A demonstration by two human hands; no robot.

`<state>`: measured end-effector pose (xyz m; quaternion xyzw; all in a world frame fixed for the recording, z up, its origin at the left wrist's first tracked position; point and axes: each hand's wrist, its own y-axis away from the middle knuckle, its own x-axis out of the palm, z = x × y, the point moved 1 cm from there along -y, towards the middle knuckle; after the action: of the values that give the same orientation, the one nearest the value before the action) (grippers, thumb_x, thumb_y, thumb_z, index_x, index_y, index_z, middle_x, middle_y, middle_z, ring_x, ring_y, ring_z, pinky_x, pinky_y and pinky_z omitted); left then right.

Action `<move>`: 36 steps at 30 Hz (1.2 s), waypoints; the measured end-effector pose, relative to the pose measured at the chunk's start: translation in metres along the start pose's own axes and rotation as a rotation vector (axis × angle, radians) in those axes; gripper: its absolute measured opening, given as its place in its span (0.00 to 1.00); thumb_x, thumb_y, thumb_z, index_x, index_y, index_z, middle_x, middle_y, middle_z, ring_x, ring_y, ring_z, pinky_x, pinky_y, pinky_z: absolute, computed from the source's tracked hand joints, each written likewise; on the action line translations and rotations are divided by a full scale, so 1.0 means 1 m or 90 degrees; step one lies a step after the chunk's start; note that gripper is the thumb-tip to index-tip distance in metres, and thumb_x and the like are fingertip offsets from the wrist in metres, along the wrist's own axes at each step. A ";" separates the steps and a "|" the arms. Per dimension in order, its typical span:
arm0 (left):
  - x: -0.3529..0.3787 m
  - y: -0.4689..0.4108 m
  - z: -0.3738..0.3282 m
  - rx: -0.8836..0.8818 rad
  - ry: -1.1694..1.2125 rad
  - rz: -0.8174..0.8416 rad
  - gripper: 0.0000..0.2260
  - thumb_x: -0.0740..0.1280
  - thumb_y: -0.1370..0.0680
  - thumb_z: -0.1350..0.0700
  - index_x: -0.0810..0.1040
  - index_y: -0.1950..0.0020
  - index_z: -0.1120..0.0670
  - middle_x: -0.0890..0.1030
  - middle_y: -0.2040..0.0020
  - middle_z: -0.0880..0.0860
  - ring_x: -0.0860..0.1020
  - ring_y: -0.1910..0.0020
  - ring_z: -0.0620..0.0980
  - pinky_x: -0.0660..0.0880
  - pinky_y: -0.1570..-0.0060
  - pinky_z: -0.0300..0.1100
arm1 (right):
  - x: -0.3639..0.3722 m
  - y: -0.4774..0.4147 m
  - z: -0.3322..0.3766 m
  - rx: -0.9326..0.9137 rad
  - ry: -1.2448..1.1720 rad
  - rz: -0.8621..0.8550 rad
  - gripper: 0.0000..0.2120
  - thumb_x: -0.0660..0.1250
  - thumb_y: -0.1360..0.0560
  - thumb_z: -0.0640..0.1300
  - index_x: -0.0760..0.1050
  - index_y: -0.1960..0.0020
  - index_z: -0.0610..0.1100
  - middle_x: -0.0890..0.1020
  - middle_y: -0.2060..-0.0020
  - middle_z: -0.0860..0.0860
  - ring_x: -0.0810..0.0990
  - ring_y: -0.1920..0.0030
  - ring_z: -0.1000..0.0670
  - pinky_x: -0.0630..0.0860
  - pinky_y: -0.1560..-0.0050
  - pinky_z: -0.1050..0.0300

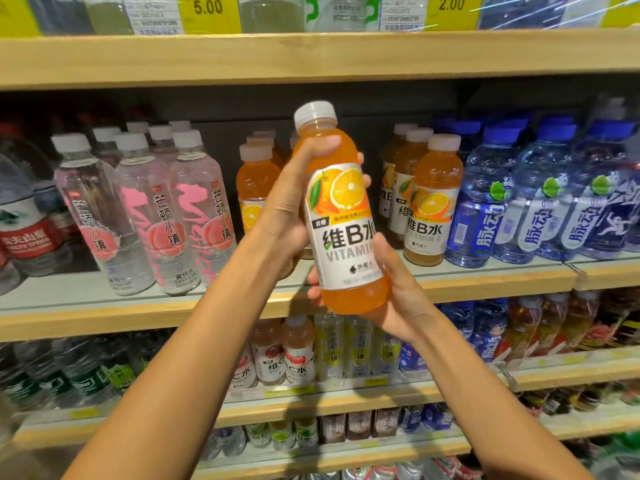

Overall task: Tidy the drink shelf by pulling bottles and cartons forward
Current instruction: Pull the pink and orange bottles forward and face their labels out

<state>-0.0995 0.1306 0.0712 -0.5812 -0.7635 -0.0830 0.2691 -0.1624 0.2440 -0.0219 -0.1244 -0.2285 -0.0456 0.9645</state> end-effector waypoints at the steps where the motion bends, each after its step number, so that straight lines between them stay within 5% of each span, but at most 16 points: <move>1: -0.001 -0.002 -0.001 -0.021 0.039 0.072 0.30 0.79 0.41 0.55 0.74 0.43 0.58 0.82 0.53 0.55 0.81 0.57 0.52 0.79 0.55 0.46 | 0.002 -0.001 0.000 0.014 -0.045 0.054 0.39 0.73 0.34 0.62 0.69 0.32 0.40 0.80 0.47 0.37 0.81 0.50 0.40 0.78 0.44 0.45; 5: -0.003 -0.007 0.004 -0.069 0.116 0.275 0.29 0.80 0.39 0.53 0.73 0.42 0.57 0.80 0.50 0.55 0.80 0.56 0.52 0.76 0.50 0.44 | 0.013 -0.007 -0.003 0.037 -0.093 0.145 0.37 0.76 0.34 0.57 0.68 0.35 0.38 0.79 0.50 0.38 0.81 0.51 0.41 0.77 0.45 0.46; 9: -0.014 -0.008 0.018 -0.084 0.124 0.290 0.30 0.80 0.39 0.52 0.75 0.42 0.58 0.81 0.50 0.56 0.81 0.55 0.52 0.78 0.50 0.44 | 0.012 -0.006 -0.011 0.050 -0.033 0.100 0.31 0.77 0.36 0.56 0.73 0.40 0.41 0.80 0.54 0.40 0.81 0.56 0.43 0.78 0.50 0.48; 12: -0.025 -0.007 0.024 -0.057 0.040 0.203 0.32 0.80 0.40 0.47 0.75 0.41 0.58 0.82 0.48 0.57 0.82 0.53 0.53 0.79 0.50 0.47 | 0.008 -0.001 -0.013 0.030 0.039 0.012 0.32 0.78 0.37 0.55 0.73 0.40 0.40 0.80 0.56 0.39 0.81 0.58 0.42 0.78 0.53 0.47; 16: -0.032 -0.002 0.022 0.029 -0.256 -0.024 0.29 0.74 0.35 0.37 0.77 0.41 0.52 0.84 0.47 0.53 0.83 0.48 0.52 0.79 0.52 0.46 | 0.006 0.004 -0.008 -0.038 0.229 -0.181 0.23 0.74 0.39 0.52 0.78 0.47 0.43 0.85 0.57 0.43 0.84 0.58 0.44 0.80 0.58 0.52; 20: -0.025 0.003 0.018 0.150 -0.442 -0.135 0.12 0.60 0.19 0.44 0.76 0.54 0.50 0.80 0.68 0.40 0.79 0.67 0.37 0.73 0.65 0.31 | 0.005 0.002 -0.003 -0.131 0.394 -0.354 0.20 0.75 0.39 0.53 0.78 0.50 0.47 0.86 0.58 0.50 0.84 0.57 0.52 0.80 0.59 0.59; 22: -0.017 0.004 0.022 0.205 -0.477 -0.183 0.10 0.61 0.20 0.45 0.76 0.56 0.49 0.80 0.64 0.42 0.79 0.63 0.38 0.74 0.63 0.34 | 0.004 0.001 -0.005 -0.142 0.512 -0.479 0.25 0.75 0.42 0.60 0.74 0.50 0.49 0.84 0.60 0.52 0.82 0.60 0.58 0.78 0.61 0.62; 25: -0.001 0.004 0.034 0.228 -0.453 -0.255 0.15 0.69 0.25 0.43 0.74 0.44 0.49 0.81 0.50 0.48 0.81 0.51 0.44 0.79 0.51 0.43 | 0.009 0.000 -0.011 -0.172 0.664 -0.580 0.24 0.74 0.39 0.59 0.68 0.51 0.49 0.80 0.63 0.55 0.79 0.64 0.58 0.74 0.69 0.64; 28: 0.009 0.001 0.039 0.254 -0.399 -0.343 0.22 0.76 0.32 0.47 0.75 0.43 0.52 0.82 0.52 0.50 0.82 0.54 0.44 0.80 0.54 0.40 | 0.012 -0.002 -0.018 -0.181 0.704 -0.577 0.25 0.73 0.38 0.59 0.65 0.48 0.50 0.79 0.62 0.55 0.79 0.64 0.56 0.73 0.70 0.62; 31: 0.008 -0.002 0.035 0.239 -0.310 -0.355 0.17 0.77 0.33 0.54 0.79 0.48 0.57 0.83 0.58 0.52 0.83 0.60 0.47 0.80 0.59 0.41 | 0.012 0.000 -0.017 -0.173 0.668 -0.491 0.27 0.70 0.40 0.62 0.65 0.46 0.54 0.80 0.61 0.57 0.79 0.61 0.59 0.74 0.68 0.67; 34: 0.001 -0.001 0.027 0.189 -0.231 -0.304 0.08 0.75 0.31 0.57 0.80 0.55 0.54 0.82 0.62 0.52 0.82 0.61 0.50 0.80 0.57 0.47 | 0.005 0.004 -0.008 -0.117 0.482 -0.331 0.28 0.71 0.40 0.62 0.71 0.45 0.52 0.83 0.55 0.57 0.82 0.55 0.59 0.76 0.58 0.66; 36: -0.002 0.000 0.020 0.131 -0.179 -0.242 0.15 0.75 0.32 0.56 0.79 0.49 0.57 0.82 0.58 0.56 0.81 0.58 0.55 0.79 0.52 0.51 | -0.001 0.007 -0.003 -0.035 0.324 -0.221 0.30 0.71 0.38 0.59 0.73 0.40 0.46 0.84 0.50 0.50 0.83 0.50 0.51 0.79 0.53 0.60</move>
<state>-0.1051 0.1377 0.0534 -0.4025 -0.8935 0.0275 0.1971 -0.1612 0.2500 -0.0264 -0.0941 0.0042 -0.2457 0.9647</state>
